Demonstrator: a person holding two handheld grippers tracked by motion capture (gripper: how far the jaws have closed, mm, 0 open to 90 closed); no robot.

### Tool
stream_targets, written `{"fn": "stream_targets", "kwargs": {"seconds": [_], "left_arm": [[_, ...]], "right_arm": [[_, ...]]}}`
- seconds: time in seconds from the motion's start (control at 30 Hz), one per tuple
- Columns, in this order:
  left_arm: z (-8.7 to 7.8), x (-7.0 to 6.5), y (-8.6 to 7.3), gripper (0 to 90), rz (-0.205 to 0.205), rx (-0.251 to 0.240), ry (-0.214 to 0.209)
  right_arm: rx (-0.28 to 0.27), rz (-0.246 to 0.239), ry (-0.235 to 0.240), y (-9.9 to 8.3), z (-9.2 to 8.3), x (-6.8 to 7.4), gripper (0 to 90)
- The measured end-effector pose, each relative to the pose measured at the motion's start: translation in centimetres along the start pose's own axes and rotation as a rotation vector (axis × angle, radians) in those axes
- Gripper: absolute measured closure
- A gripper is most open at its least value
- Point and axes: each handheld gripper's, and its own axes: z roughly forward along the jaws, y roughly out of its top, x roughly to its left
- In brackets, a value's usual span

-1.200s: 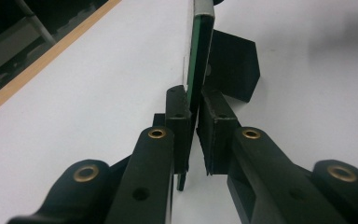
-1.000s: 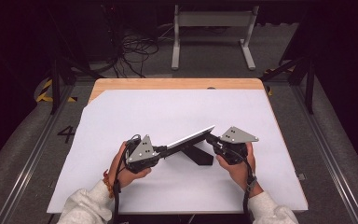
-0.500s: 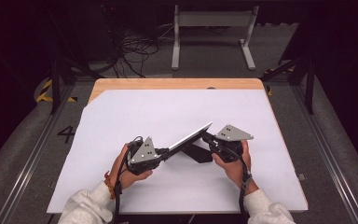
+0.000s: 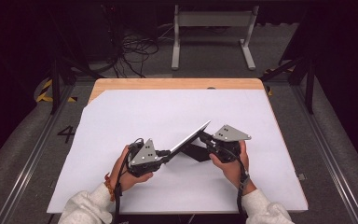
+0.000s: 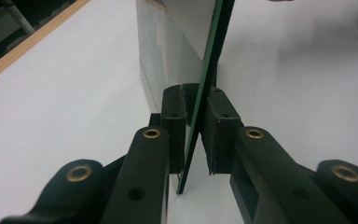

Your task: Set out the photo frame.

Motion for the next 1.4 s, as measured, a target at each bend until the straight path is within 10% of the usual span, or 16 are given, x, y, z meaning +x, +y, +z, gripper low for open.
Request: {"fn": "stream_targets", "kwargs": {"seconds": [1.4], "left_arm": [[-0.2, -1.1, 0.8, 83.0, 0.021, -0.029, -0.046]], "right_arm": [[-0.011, -0.015, 0.047, 0.9, 0.0, 1.5, 86.3]]}}
